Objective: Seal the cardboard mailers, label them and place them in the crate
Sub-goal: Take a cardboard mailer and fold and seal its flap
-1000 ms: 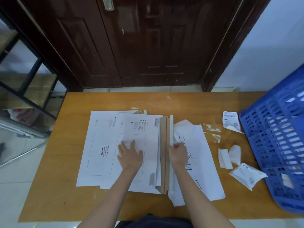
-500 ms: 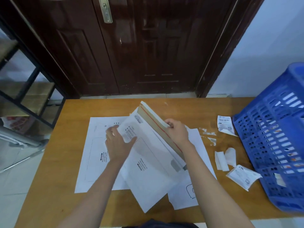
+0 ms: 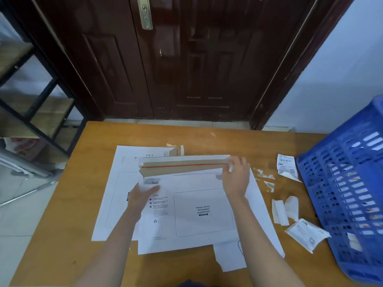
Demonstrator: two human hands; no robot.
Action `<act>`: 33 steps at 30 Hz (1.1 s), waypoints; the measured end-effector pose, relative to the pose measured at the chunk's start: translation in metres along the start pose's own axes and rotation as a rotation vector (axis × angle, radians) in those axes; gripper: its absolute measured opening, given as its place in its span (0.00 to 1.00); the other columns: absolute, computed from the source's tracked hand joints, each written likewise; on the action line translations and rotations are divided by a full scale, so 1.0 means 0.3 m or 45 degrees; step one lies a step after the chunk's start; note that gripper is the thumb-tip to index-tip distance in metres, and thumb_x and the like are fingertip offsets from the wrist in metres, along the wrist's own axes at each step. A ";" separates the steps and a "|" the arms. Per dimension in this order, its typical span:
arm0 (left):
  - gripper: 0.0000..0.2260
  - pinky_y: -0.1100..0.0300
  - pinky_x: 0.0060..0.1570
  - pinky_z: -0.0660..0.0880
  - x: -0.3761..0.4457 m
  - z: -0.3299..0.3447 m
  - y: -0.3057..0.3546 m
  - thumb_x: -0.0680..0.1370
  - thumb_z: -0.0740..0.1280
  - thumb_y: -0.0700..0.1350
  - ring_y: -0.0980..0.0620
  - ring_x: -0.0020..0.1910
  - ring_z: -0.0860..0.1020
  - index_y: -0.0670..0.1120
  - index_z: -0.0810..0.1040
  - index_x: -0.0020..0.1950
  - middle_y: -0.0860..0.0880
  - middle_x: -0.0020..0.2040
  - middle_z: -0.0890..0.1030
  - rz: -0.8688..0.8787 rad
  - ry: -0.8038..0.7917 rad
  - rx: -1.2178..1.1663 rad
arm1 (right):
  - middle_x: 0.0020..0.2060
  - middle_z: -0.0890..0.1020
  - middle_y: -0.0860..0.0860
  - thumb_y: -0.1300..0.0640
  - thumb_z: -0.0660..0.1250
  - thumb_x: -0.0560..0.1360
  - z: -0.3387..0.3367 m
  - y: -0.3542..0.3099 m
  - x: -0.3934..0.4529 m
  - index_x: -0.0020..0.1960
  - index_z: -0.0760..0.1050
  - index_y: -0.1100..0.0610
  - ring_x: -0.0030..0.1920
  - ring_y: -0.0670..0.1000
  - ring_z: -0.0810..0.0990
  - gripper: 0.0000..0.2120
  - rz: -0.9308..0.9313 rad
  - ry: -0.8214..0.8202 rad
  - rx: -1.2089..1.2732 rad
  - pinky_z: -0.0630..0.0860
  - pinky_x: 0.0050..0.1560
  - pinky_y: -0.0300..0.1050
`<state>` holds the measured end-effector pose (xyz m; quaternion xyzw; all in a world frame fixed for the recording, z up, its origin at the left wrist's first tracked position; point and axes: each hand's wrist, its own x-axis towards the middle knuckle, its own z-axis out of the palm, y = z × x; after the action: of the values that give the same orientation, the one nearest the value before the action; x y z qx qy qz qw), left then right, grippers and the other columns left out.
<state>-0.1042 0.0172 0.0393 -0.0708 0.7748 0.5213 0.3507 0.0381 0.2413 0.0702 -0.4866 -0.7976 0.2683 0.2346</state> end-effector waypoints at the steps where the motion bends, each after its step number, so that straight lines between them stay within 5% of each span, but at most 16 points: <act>1: 0.13 0.52 0.45 0.77 0.013 0.004 -0.019 0.71 0.76 0.44 0.42 0.48 0.81 0.44 0.76 0.51 0.42 0.48 0.82 -0.031 0.047 0.043 | 0.51 0.77 0.52 0.65 0.65 0.74 0.007 0.032 -0.011 0.49 0.78 0.56 0.55 0.55 0.74 0.08 0.051 -0.075 0.019 0.75 0.50 0.51; 6: 0.35 0.47 0.59 0.70 0.029 0.044 -0.027 0.70 0.76 0.49 0.39 0.62 0.68 0.38 0.64 0.69 0.39 0.63 0.67 -0.035 0.363 0.846 | 0.63 0.71 0.49 0.68 0.60 0.73 0.049 0.078 -0.036 0.61 0.76 0.54 0.62 0.54 0.69 0.20 0.151 -0.657 -0.217 0.74 0.55 0.48; 9: 0.30 0.49 0.57 0.70 0.027 0.049 -0.009 0.69 0.76 0.49 0.40 0.60 0.67 0.40 0.69 0.66 0.40 0.62 0.67 0.431 0.515 1.130 | 0.66 0.70 0.48 0.69 0.60 0.71 0.060 0.043 -0.029 0.67 0.71 0.52 0.65 0.53 0.67 0.27 0.013 -0.742 -0.371 0.71 0.60 0.46; 12: 0.26 0.53 0.56 0.69 0.044 0.068 0.004 0.71 0.73 0.53 0.43 0.60 0.69 0.42 0.72 0.63 0.43 0.61 0.70 0.717 0.224 1.355 | 0.70 0.65 0.46 0.66 0.63 0.70 0.090 0.013 -0.013 0.71 0.65 0.50 0.66 0.53 0.67 0.31 -0.160 -0.862 -0.498 0.69 0.61 0.43; 16: 0.38 0.55 0.63 0.64 0.068 0.097 -0.001 0.71 0.70 0.62 0.45 0.67 0.63 0.46 0.60 0.73 0.46 0.67 0.63 0.580 -0.079 1.798 | 0.70 0.61 0.48 0.61 0.69 0.68 0.136 0.026 0.009 0.73 0.60 0.48 0.68 0.55 0.62 0.36 -0.210 -0.974 -0.671 0.67 0.62 0.41; 21: 0.39 0.54 0.64 0.63 0.098 0.099 0.008 0.66 0.74 0.61 0.45 0.65 0.64 0.48 0.61 0.69 0.47 0.65 0.66 0.553 -0.091 1.785 | 0.64 0.63 0.52 0.57 0.71 0.66 0.169 0.048 0.037 0.68 0.63 0.50 0.70 0.59 0.57 0.33 -0.255 -0.929 -0.783 0.62 0.66 0.44; 25: 0.30 0.55 0.61 0.64 0.133 0.082 0.045 0.67 0.75 0.57 0.46 0.62 0.69 0.51 0.70 0.65 0.50 0.60 0.71 0.519 -0.193 1.653 | 0.63 0.65 0.50 0.53 0.74 0.63 0.171 0.054 0.069 0.64 0.66 0.49 0.70 0.56 0.57 0.32 -0.269 -0.977 -0.856 0.57 0.67 0.46; 28: 0.22 0.60 0.49 0.69 0.149 0.065 0.069 0.69 0.75 0.51 0.50 0.55 0.73 0.50 0.76 0.61 0.52 0.54 0.73 0.436 -0.317 1.418 | 0.57 0.74 0.46 0.55 0.73 0.65 0.162 0.042 0.109 0.57 0.71 0.47 0.67 0.50 0.62 0.22 -0.221 -0.991 -0.765 0.56 0.64 0.44; 33: 0.19 0.59 0.47 0.71 0.157 0.056 0.054 0.71 0.73 0.49 0.50 0.50 0.75 0.50 0.73 0.59 0.50 0.53 0.77 0.310 -0.419 1.266 | 0.50 0.80 0.45 0.55 0.72 0.67 0.168 0.019 0.147 0.45 0.73 0.44 0.56 0.49 0.73 0.11 -0.088 -1.013 -0.635 0.58 0.57 0.42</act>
<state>-0.1391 0.0508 0.0190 0.2766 0.8656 0.1325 0.3957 -0.0085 0.2731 0.0339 -0.3608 -0.8814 0.2260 -0.2046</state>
